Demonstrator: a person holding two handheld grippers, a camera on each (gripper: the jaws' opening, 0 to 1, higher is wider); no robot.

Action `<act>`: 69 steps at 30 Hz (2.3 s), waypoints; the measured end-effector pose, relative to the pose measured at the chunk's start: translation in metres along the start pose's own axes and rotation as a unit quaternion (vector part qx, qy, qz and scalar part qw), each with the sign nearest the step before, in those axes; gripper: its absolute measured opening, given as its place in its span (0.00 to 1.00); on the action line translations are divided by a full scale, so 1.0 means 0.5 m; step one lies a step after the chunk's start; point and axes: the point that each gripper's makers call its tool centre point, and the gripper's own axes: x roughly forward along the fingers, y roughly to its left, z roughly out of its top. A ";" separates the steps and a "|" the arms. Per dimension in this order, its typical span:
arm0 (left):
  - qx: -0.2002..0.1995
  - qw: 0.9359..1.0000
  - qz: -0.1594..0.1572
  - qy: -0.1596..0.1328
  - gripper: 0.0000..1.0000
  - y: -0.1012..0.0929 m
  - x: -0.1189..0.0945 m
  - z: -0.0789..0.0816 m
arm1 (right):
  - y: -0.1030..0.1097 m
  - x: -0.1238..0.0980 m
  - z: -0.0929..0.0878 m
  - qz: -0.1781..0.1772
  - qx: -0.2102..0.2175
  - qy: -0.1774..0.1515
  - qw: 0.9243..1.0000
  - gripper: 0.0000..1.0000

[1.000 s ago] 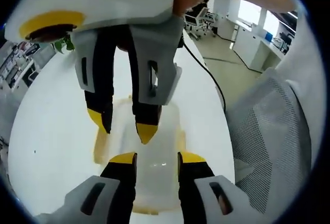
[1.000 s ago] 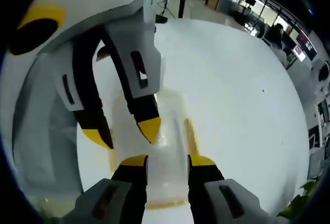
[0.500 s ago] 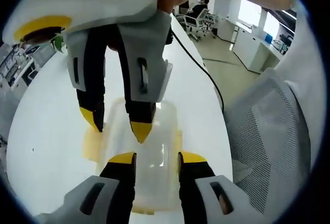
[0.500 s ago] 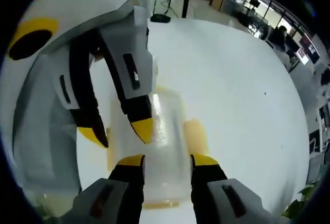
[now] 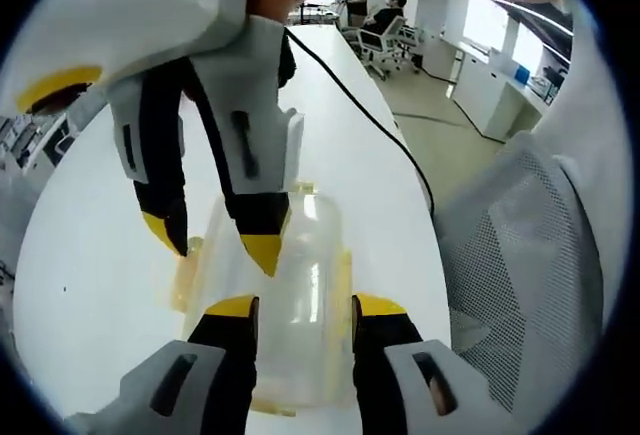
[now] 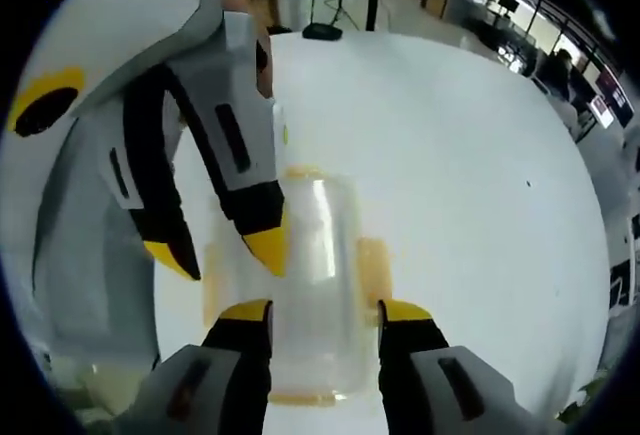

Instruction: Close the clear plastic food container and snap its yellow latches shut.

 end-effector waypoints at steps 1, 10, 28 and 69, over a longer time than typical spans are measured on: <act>0.004 1.000 0.001 0.002 0.37 -0.001 0.001 -0.001 | 0.000 0.000 0.000 0.002 0.000 0.000 1.000 0.42; 0.007 1.000 0.022 0.011 0.36 0.000 0.003 -0.001 | 0.001 0.004 -0.001 0.021 0.005 0.007 1.000 0.43; 0.065 0.994 0.087 0.034 0.45 -0.011 0.023 -0.004 | 0.006 0.018 -0.001 0.092 -0.003 0.029 0.995 0.41; 0.091 0.988 0.121 0.044 0.40 -0.004 0.029 0.001 | 0.017 0.018 -0.008 0.119 -0.034 0.070 0.990 0.40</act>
